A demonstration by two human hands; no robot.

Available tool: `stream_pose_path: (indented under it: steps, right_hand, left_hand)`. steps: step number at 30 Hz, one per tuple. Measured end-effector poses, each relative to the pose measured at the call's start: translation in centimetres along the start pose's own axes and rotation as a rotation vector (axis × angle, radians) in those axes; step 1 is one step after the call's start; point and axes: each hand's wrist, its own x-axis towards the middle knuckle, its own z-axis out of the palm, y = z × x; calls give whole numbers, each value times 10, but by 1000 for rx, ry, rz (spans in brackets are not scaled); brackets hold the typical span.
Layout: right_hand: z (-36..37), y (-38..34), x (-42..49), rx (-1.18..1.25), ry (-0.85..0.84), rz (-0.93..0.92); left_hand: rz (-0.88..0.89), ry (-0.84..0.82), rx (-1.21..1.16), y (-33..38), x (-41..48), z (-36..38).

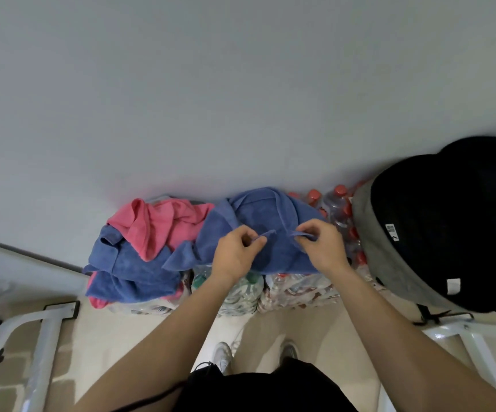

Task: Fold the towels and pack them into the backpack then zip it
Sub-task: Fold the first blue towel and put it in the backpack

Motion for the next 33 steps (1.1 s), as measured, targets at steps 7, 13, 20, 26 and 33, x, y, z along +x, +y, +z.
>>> stream_pose_path:
  steps: [7, 13, 20, 26, 33]
  right_hand:
    - [8, -21, -16, -131, 80, -78]
    - [11, -36, -27, 15, 79, 6]
    - [15, -40, -35, 103, -19, -19]
    - [17, -41, -38, 46, -29, -41]
    - [19, -45, -44, 153, -61, 57]
  left_hand:
    - [-35, 123, -155, 14, -10, 15]
    - [-87, 149, -211, 17, -24, 24]
    - [-110, 221, -223, 22, -36, 19]
    - [-32, 259, -189, 21, -42, 17]
    - [-76, 240, -294, 25, -48, 17]
